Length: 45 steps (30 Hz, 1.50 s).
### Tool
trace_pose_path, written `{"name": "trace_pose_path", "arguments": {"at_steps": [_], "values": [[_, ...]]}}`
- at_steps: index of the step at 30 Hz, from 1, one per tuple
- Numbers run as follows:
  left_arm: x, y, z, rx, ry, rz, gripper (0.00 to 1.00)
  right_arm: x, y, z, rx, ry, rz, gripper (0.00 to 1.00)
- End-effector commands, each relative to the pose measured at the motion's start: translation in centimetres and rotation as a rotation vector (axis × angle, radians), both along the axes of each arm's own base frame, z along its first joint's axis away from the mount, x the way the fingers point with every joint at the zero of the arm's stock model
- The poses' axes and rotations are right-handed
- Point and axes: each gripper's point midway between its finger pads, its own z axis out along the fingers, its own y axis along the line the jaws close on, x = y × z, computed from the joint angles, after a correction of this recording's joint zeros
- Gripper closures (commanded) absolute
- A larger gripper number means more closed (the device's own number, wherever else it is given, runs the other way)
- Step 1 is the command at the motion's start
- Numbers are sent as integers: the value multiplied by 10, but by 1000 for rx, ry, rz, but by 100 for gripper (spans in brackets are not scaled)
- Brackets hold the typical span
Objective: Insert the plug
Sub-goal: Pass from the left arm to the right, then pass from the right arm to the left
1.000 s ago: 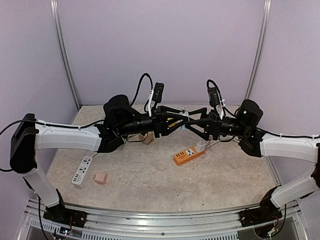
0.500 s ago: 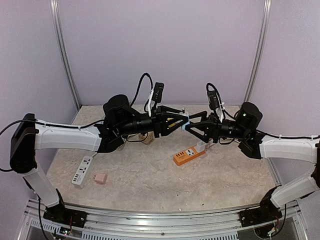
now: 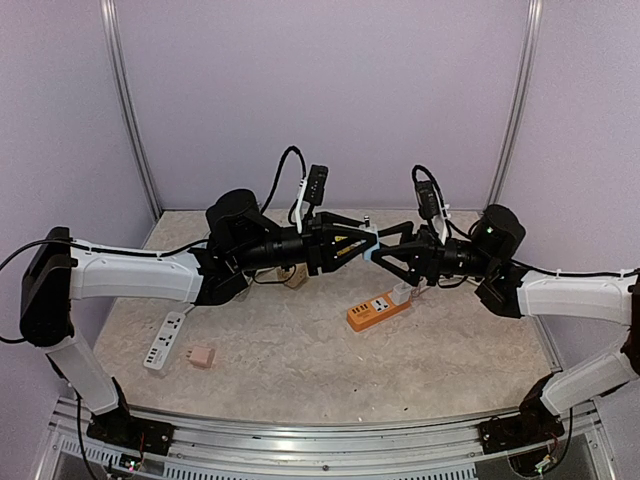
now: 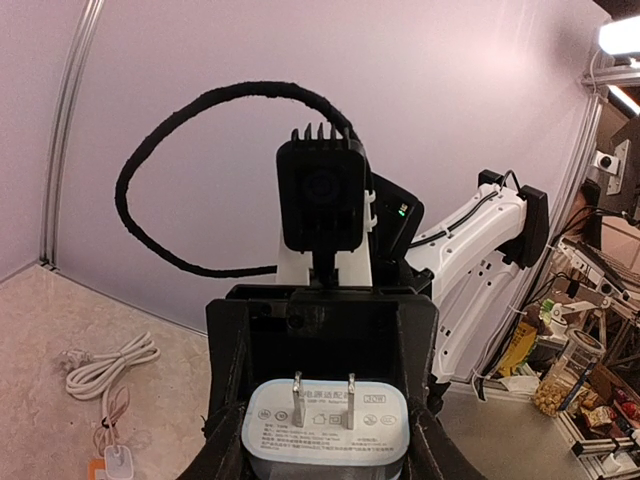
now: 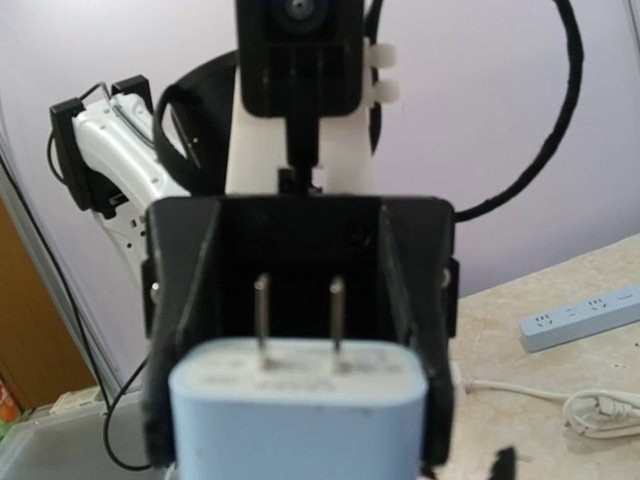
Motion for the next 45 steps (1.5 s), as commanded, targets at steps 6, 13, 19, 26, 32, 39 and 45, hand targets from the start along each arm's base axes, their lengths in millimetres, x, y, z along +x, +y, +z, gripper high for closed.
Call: {"name": "trace_pose_path", "arguments": {"at_steps": [6,13,19,26,32,39,45], "values": [[-1,1,14,-41,-36,-9,75,-1,4,-7,-17,7,9,34],[0,2,14,-41,-36,-8,75,1,6,-8,-21,14,16,36],[-1,1,13,-39,-32,-12,75,1,7,-4,-10,9,20,48],[0,2,10,-27,-26,-8,41,0,7,0,-21,7,24,67],[13,23,6,-25,34,63,1,13,1,-16,-151,-10,-93,69],[55,37,-4,139,277,290,1,44,-21,-38,-391,-96,-342,75],[54,39,-13,276,415,294,1,58,-40,-50,-601,-233,-536,74]]}}
